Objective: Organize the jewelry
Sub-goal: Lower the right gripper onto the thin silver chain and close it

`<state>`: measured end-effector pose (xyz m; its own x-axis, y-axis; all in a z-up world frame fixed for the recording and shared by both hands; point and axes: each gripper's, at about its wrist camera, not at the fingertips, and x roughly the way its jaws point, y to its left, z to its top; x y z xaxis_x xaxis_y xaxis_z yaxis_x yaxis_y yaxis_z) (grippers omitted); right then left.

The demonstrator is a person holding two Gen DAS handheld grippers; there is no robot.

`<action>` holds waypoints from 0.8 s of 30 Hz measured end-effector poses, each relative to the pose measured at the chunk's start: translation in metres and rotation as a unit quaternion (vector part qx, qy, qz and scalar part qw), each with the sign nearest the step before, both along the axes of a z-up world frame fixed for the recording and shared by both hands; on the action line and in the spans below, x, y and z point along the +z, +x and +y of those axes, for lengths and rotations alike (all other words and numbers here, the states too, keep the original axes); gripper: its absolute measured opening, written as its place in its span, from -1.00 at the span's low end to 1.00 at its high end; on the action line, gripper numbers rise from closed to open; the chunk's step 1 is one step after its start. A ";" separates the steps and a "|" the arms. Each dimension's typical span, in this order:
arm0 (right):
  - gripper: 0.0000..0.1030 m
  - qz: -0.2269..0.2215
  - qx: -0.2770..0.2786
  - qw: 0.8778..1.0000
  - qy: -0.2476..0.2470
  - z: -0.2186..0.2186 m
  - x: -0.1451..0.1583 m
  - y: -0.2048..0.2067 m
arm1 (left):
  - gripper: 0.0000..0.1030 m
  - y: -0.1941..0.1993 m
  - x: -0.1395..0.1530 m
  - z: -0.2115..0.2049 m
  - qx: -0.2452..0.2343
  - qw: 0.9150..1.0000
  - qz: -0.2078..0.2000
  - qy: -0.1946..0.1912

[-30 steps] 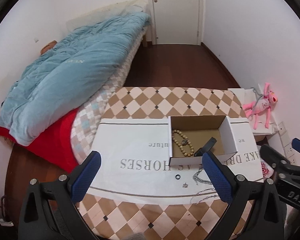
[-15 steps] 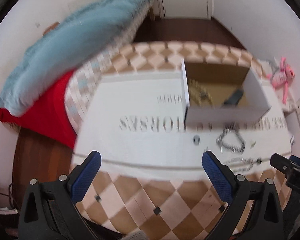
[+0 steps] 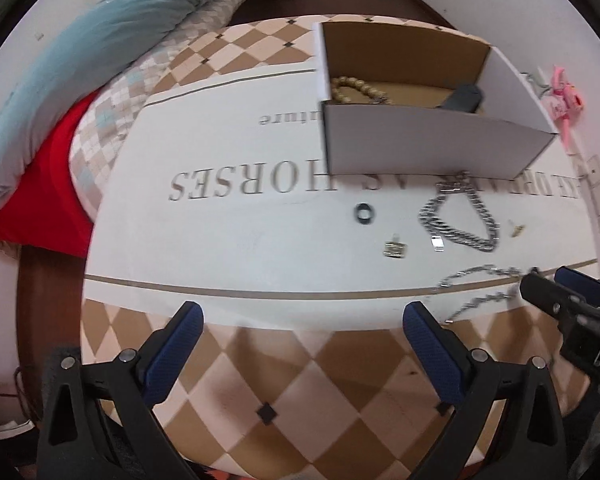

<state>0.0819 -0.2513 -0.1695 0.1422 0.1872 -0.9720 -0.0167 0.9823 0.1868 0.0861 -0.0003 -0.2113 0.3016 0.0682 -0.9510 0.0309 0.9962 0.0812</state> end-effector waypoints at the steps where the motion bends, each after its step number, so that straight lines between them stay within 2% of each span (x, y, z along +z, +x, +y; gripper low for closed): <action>1: 0.13 0.001 0.012 1.000 -0.002 0.004 -0.002 0.000 | 0.97 0.000 0.000 0.002 0.002 1.000 0.001 0.003; 4: 0.12 0.001 0.048 0.999 -0.016 0.021 -0.011 0.001 | 0.97 0.002 -0.005 0.011 0.014 1.000 0.005 0.011; 7: -0.15 -0.025 0.095 0.993 -0.059 0.038 -0.013 -0.002 | 0.97 0.003 -0.009 0.016 0.020 1.000 0.011 0.012; 9: -0.67 -0.034 0.110 0.991 -0.064 0.045 -0.013 -0.002 | 0.97 0.003 -0.009 0.018 0.021 1.000 0.011 0.014; 11: -0.67 -0.043 0.132 0.987 -0.085 0.051 -0.013 -0.003 | 0.97 0.004 -0.010 0.019 0.022 1.000 0.010 0.015; 13: -0.69 -0.042 0.128 0.988 -0.076 0.050 -0.013 -0.004 | 0.97 0.004 -0.009 0.020 0.022 1.000 0.008 0.017; 15: -0.99 -0.040 0.111 0.991 -0.055 0.044 -0.011 -0.003 | 0.97 0.004 -0.006 0.020 0.022 1.000 0.006 0.017; 19: -0.99 -0.046 0.045 0.998 0.019 0.023 0.014 0.003 | 0.98 0.004 0.001 0.020 0.023 1.000 -0.001 0.015; 24: -0.99 -0.067 0.005 0.996 0.066 0.000 0.047 0.005 | 0.98 0.006 0.007 0.017 0.021 1.000 -0.003 0.007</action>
<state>0.0873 -0.2510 -0.1226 0.2665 0.3138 -0.9113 -0.0592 0.9491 0.3095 0.0925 0.0171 -0.2044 0.3038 0.0941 -0.9481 -0.0108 0.9954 0.0953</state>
